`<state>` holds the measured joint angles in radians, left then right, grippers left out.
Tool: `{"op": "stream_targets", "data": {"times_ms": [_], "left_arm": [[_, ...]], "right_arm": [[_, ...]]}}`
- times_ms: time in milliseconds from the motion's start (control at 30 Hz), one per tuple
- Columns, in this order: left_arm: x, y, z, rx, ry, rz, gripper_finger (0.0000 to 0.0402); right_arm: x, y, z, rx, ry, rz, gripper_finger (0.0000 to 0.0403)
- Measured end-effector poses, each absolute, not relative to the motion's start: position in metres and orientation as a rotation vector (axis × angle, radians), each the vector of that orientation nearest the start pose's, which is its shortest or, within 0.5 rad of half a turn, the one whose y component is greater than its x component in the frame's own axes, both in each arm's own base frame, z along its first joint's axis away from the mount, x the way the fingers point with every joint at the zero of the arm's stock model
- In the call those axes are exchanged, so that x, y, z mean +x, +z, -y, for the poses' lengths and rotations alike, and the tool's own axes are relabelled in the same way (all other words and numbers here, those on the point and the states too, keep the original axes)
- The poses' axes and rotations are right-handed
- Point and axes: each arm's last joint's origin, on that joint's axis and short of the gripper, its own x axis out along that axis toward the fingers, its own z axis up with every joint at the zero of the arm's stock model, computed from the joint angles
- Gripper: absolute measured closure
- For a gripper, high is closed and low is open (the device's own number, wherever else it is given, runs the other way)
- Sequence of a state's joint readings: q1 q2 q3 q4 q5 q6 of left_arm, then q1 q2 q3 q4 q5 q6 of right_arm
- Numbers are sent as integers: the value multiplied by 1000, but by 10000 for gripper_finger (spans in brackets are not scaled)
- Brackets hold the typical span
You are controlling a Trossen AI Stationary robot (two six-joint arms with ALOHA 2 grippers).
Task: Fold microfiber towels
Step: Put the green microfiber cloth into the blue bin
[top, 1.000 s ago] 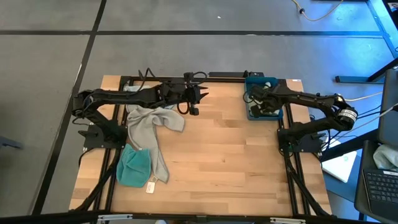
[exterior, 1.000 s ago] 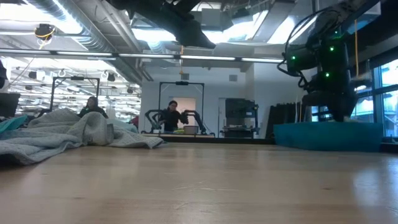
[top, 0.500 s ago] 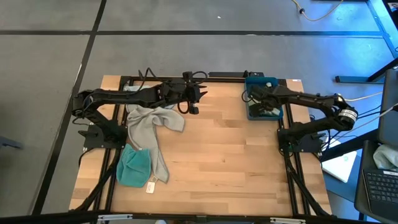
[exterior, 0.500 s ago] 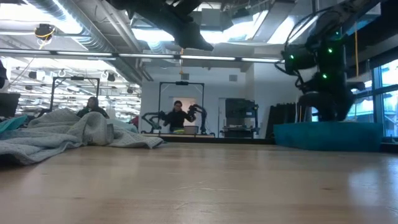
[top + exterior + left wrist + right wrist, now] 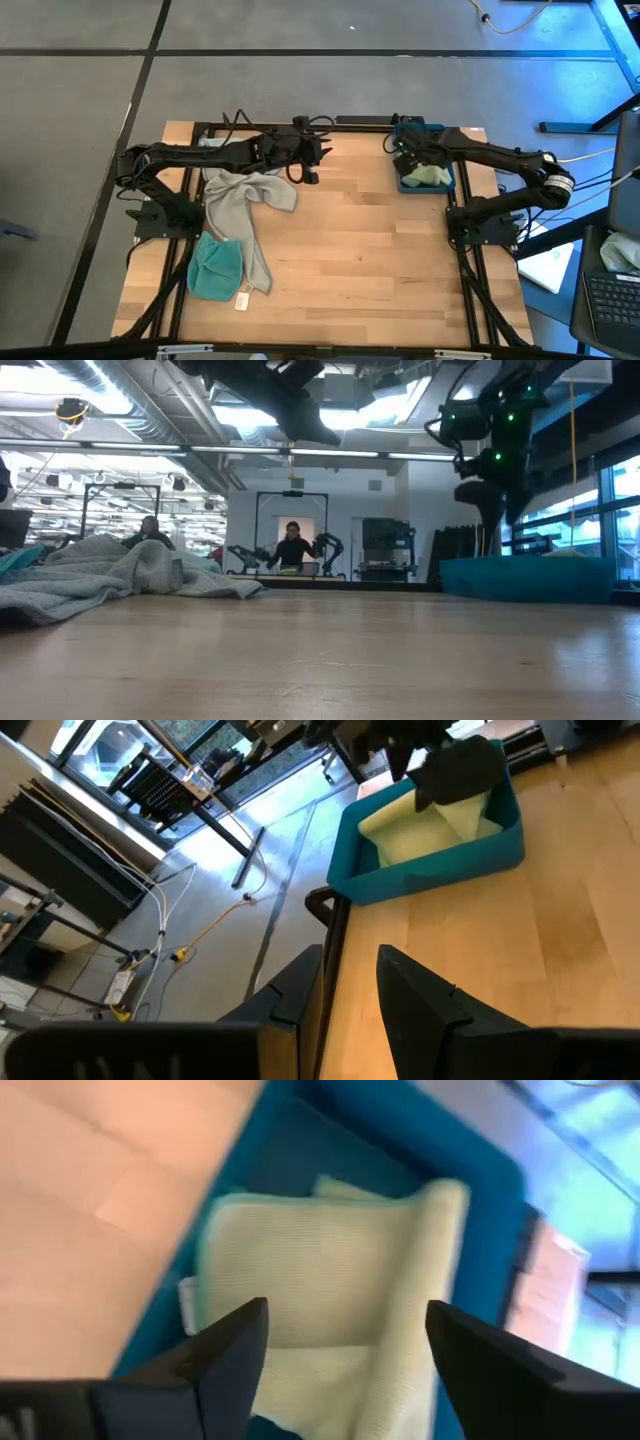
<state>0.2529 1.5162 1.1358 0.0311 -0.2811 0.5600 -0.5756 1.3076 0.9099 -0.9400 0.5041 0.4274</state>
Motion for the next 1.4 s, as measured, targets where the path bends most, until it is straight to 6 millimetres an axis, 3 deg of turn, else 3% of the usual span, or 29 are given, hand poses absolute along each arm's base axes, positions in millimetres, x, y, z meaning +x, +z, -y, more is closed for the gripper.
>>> {"op": "stream_targets", "data": {"times_ms": [167, 333, 467, 633, 967, 1400], "left_arm": [[331, 297, -95, 549, 441, -526, 312], [330, 297, -95, 547, 455, -536, 312], [330, 297, -95, 546, 455, -536, 312], [330, 297, -95, 545, 457, -536, 312], [330, 296, -95, 541, 455, -545, 312], [330, 295, -95, 526, 464, -551, 312]], "right_arm": [[178, 210, 136, 303, -1031, -1346, 172], [179, 202, 139, 202, -917, -1452, 247], [177, 190, 150, 278, -870, -1509, 301], [172, 169, 164, 350, -891, -1623, 339], [166, 139, 182, 553, -812, -1678, 372], [176, 135, 193, 501, -831, -1550, 390]]}}
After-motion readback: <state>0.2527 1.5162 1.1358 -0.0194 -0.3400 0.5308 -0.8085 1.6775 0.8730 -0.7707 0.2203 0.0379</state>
